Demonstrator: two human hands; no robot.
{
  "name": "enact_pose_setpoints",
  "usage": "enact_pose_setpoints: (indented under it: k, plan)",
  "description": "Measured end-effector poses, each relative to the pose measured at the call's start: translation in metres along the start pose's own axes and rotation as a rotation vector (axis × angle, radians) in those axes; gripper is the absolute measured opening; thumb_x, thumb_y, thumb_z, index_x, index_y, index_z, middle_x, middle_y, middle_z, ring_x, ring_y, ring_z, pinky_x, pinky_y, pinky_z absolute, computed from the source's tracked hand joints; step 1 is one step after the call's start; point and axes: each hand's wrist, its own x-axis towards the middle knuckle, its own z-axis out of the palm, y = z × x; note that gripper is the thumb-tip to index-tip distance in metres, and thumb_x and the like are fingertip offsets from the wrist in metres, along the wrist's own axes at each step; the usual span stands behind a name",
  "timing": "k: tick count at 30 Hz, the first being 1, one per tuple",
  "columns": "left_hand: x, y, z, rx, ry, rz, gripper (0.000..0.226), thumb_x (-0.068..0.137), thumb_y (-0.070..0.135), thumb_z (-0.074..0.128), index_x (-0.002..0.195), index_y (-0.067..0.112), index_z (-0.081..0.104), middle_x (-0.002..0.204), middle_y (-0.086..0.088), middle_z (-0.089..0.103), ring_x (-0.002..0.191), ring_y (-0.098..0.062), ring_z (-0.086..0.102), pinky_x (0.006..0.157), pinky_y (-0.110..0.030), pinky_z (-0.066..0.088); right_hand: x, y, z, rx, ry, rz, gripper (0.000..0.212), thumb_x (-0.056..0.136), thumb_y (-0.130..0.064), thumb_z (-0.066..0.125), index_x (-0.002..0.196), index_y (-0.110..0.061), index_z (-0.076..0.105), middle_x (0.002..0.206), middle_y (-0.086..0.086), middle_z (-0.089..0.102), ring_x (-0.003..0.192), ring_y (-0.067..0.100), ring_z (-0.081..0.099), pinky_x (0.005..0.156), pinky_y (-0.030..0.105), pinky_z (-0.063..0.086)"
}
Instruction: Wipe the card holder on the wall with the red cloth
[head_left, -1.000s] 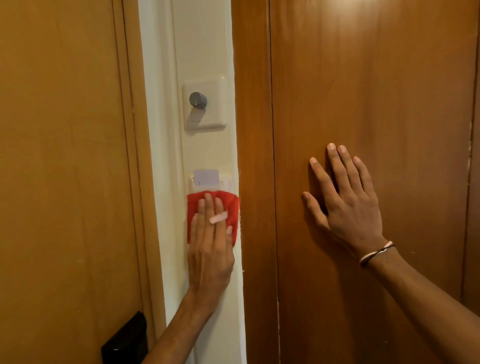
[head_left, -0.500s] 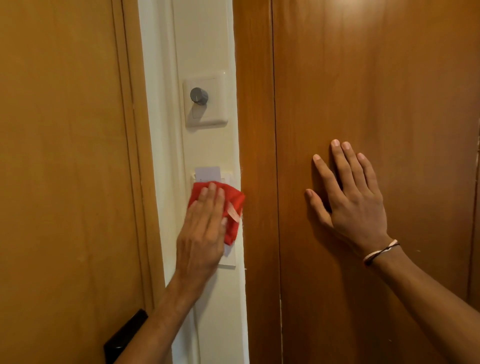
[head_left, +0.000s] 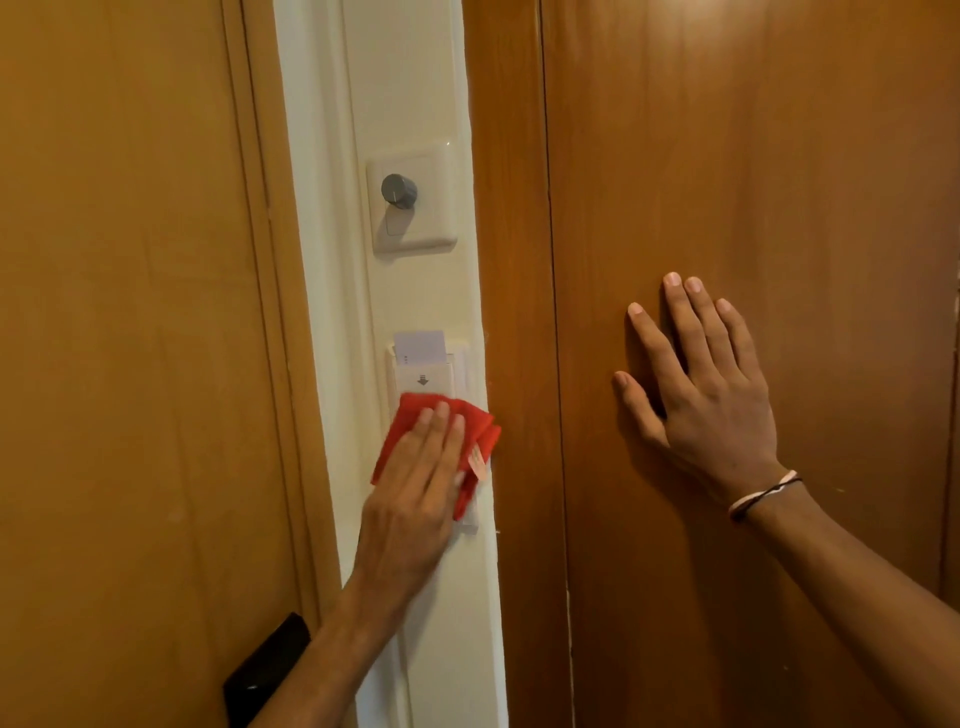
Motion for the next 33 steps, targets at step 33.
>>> enact_pose_setpoints:
  k: [33]
  plan:
    - [0.019, 0.011, -0.041, -0.626, 0.18, -0.527, 0.042, 0.096, 0.007, 0.057, 0.136, 0.015, 0.05, 0.134, 0.002, 0.055, 0.12, -0.015, 0.059, 0.096, -0.037, 0.056, 0.005, -0.048, -0.038, 0.265, -0.211, 0.091, 0.046, 0.095, -0.037, 0.061, 0.134, -0.011, 0.063, 0.152, 0.02, 0.051, 0.137, 0.036, 0.051, 0.111, 0.052, 0.048]
